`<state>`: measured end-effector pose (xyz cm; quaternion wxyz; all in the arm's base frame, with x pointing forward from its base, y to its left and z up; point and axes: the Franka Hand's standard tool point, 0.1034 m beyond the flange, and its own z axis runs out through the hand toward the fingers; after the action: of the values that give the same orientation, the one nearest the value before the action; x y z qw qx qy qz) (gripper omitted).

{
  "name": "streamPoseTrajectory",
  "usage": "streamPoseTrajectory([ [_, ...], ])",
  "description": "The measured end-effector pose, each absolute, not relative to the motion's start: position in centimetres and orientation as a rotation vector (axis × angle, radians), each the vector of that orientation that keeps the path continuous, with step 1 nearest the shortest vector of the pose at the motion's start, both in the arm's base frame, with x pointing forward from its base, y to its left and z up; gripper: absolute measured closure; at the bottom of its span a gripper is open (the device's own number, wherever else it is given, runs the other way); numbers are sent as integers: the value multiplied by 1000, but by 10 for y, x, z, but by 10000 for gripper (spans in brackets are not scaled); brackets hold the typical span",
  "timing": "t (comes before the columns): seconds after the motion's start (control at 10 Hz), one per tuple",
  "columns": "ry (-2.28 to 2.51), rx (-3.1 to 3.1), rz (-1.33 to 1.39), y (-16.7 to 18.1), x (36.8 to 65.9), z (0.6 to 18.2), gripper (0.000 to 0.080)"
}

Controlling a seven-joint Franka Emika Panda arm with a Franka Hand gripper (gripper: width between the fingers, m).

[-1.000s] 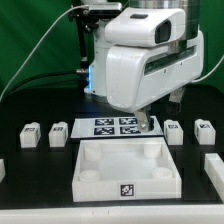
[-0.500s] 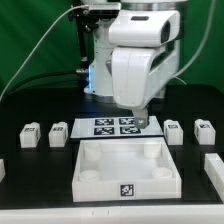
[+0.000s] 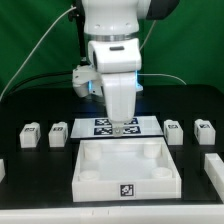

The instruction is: Assemble one leg

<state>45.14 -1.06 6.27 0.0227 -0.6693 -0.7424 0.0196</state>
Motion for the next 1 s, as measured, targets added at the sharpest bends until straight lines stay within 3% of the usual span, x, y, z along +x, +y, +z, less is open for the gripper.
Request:
streamPoseTrajectory([
  [0.4,-2201,-2110,86,-6,424,19,150],
  [0.8,-2170,-2126,92,-4,428,9,179],
  [1.0,-2168,-2128,93,-5,428,9,483],
])
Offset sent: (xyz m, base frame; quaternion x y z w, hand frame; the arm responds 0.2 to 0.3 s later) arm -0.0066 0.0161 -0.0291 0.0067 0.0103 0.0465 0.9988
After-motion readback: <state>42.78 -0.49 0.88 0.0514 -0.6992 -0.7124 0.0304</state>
